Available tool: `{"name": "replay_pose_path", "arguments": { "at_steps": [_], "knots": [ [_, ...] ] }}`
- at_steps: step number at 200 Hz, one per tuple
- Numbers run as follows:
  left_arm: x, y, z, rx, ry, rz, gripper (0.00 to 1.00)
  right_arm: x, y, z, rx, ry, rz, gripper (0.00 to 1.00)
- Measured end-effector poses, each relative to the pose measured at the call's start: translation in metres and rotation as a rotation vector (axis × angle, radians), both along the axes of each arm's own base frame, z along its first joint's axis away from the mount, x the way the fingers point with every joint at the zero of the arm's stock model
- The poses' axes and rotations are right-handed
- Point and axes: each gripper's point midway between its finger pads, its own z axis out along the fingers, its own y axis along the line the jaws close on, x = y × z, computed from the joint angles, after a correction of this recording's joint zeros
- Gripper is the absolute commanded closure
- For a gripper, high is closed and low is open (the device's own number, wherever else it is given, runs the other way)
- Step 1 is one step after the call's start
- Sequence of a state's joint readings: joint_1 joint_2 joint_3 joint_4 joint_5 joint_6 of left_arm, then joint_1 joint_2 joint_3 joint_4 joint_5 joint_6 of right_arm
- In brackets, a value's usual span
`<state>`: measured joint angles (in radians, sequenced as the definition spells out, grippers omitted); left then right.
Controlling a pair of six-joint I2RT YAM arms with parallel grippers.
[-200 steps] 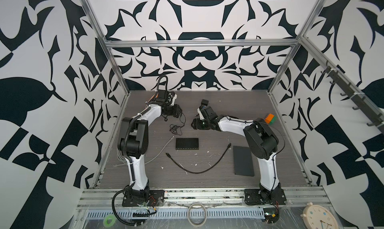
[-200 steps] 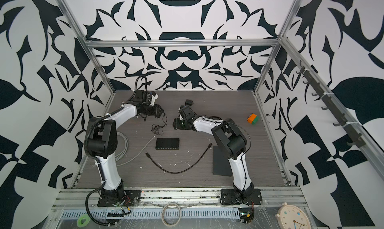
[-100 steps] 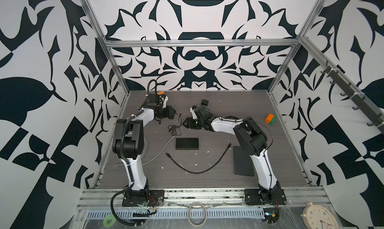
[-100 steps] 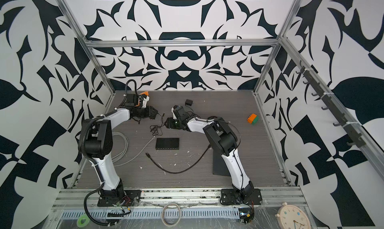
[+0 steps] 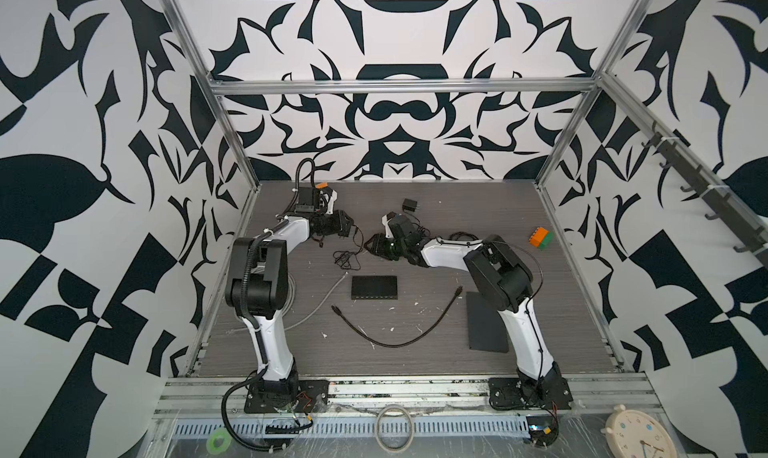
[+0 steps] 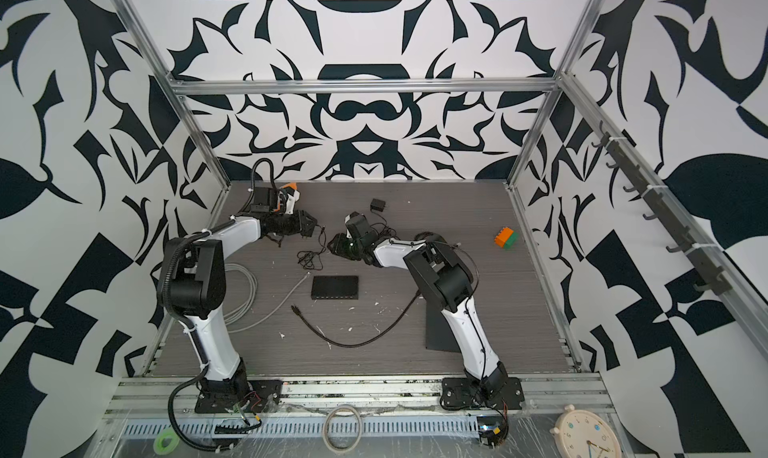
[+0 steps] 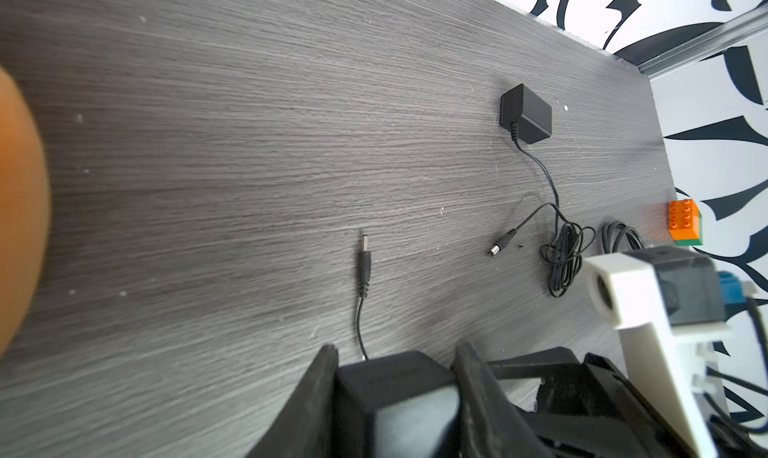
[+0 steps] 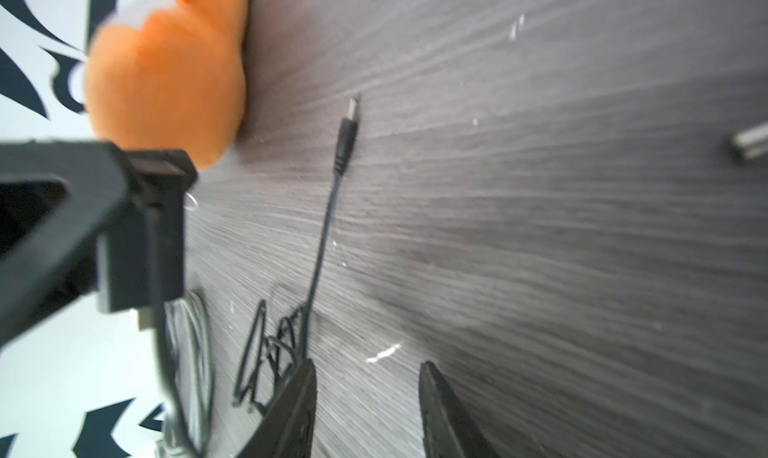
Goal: Insert the plug into the switch port
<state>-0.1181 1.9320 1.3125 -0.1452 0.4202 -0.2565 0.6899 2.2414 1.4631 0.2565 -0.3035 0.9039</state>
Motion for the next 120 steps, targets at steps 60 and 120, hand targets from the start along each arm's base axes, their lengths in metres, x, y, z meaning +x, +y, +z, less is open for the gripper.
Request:
{"name": "replay_pose_path", "arguments": {
  "at_steps": [60, 120],
  "knots": [
    [0.0, -0.001, 0.001, -0.006, 0.001, 0.002, 0.74, 0.0, 0.01, 0.014, 0.107, 0.02, -0.005, 0.64],
    [0.001, -0.001, 0.002, -0.009, -0.005, 0.004, 0.74, -0.008, 0.027, -0.002, 0.146, 0.09, 0.037, 0.75]
  ]
}}
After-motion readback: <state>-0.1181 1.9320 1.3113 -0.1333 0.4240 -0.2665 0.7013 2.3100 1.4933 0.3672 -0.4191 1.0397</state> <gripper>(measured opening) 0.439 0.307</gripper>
